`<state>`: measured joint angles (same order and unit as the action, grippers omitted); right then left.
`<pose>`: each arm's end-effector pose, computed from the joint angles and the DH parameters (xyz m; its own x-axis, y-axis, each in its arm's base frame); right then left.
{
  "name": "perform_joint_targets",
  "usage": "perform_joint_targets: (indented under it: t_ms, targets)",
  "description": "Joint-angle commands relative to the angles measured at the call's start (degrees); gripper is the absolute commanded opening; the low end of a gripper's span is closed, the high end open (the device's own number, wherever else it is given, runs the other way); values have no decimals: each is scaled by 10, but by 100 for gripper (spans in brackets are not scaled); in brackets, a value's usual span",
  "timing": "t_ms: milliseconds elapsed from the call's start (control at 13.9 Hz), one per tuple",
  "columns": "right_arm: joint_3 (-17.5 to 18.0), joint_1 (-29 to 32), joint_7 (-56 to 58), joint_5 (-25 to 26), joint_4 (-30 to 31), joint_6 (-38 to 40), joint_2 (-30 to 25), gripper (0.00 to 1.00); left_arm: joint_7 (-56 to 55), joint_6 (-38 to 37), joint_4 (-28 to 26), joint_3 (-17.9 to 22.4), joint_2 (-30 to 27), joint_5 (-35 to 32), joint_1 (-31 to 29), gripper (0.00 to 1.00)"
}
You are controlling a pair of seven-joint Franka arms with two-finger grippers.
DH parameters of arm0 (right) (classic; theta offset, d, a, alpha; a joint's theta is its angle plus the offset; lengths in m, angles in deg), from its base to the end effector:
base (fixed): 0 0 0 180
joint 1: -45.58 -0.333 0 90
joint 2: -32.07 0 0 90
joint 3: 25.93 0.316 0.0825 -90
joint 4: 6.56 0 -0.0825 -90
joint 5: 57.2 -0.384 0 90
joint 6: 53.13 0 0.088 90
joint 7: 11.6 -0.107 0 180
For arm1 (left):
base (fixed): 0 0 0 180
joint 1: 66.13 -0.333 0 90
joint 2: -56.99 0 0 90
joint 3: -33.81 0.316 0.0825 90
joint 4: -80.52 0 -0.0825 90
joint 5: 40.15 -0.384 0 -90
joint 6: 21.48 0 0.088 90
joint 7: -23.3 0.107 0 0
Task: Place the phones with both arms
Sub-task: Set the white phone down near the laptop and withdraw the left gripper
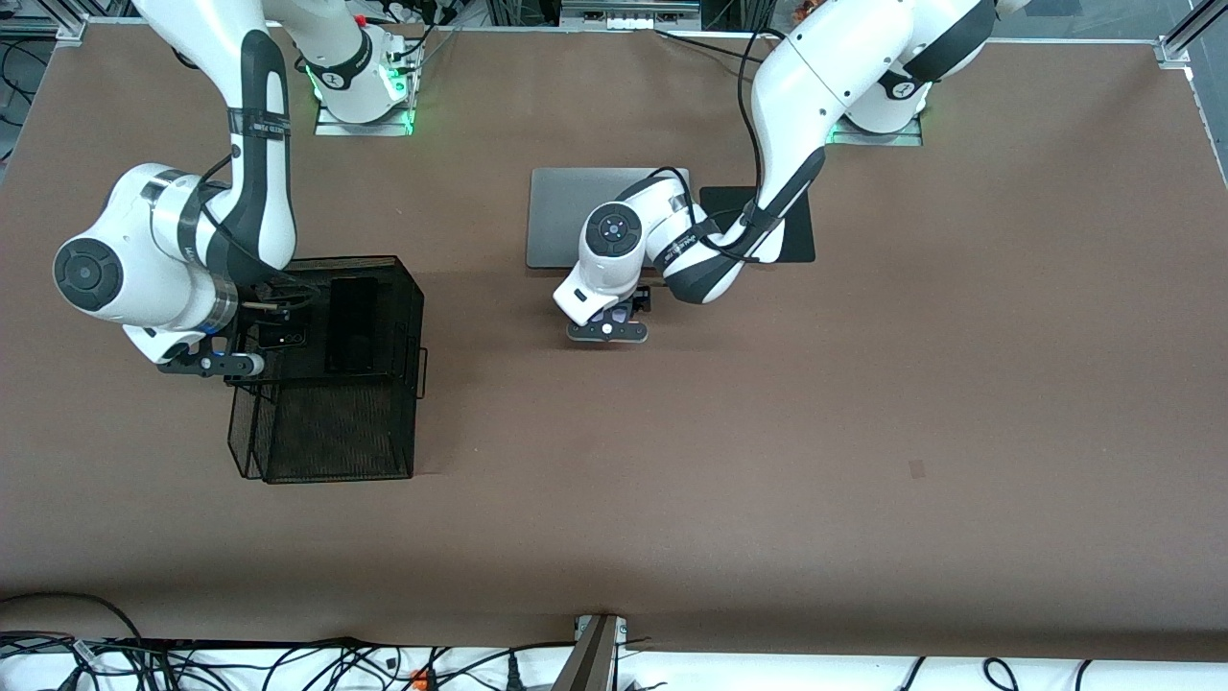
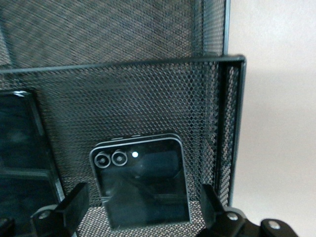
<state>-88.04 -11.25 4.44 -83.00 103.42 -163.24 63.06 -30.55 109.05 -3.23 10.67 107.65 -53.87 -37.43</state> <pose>0.5857 0.0139 0.3226 0.9766 -0.0168 -0.2142 -0.0091 -0.9993 0.0371 0.4878 -0.5269 0.1827 0.9952 0.0100 -0.0978 0.0181 -0.9965 0.0822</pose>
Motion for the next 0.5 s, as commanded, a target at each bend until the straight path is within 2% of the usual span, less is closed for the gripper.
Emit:
perform_joint_targets:
  t_ms: [0, 216, 433]
  targets:
    - [-4, 25, 0, -11, -76, 80, -1, 100, 5, -60, 3, 1, -53, -17, -21, 100]
    - [-6, 40, -31, -5, -154, 148, -2, 100, 108, -178, 6, -9, -138, 15, -92, 100]
    - [-6, 38, -43, -5, -190, 167, -4, 100, 180, -280, 7, -10, -225, 56, -169, 100]
